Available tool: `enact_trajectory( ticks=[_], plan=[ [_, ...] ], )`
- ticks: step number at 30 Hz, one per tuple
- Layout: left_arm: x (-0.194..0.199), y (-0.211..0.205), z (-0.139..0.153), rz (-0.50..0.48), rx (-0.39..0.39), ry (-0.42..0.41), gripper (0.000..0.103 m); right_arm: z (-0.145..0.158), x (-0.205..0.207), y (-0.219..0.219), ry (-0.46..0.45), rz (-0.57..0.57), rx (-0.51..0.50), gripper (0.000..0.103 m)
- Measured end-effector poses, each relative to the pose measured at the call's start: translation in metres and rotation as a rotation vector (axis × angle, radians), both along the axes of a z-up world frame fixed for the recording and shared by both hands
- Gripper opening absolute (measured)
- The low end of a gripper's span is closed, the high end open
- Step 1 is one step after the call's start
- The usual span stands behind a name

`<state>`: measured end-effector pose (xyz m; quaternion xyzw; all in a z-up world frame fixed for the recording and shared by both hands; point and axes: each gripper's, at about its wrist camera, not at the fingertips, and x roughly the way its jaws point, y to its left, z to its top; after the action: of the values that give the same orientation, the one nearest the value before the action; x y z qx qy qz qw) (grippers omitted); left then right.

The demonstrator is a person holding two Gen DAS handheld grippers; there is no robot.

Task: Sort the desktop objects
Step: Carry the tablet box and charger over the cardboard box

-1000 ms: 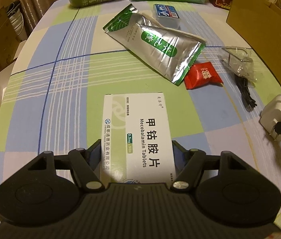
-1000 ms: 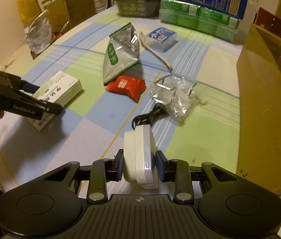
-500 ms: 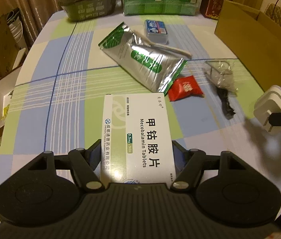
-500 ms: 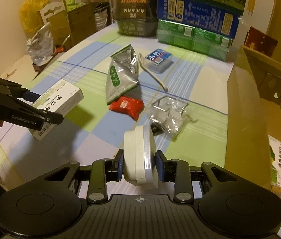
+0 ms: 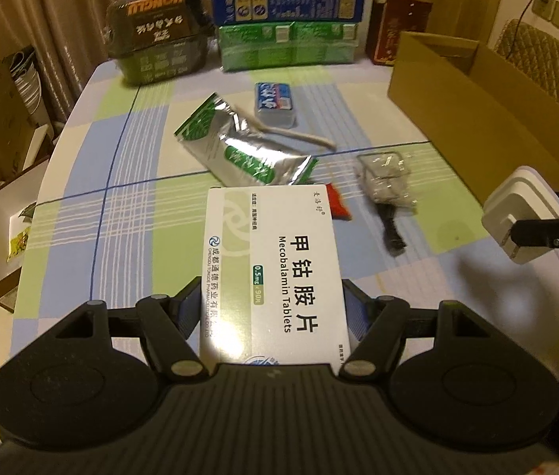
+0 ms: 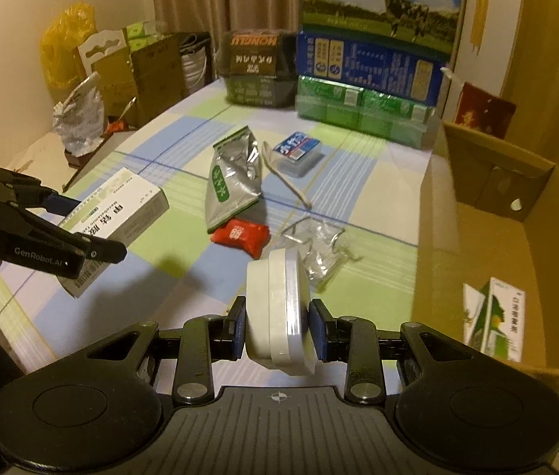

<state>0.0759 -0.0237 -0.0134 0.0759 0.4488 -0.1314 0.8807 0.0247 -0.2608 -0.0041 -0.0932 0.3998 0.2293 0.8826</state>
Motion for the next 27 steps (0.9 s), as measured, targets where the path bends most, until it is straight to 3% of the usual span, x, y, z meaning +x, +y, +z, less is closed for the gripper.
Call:
enact_trajectory(
  ticks=[27],
  plan=[
    [-0.016,-0.096,0.054,-0.18,-0.022,-0.075,0.067,0.064,-0.039,-0.082,-0.086,-0.059,0.018,0.03]
  ],
)
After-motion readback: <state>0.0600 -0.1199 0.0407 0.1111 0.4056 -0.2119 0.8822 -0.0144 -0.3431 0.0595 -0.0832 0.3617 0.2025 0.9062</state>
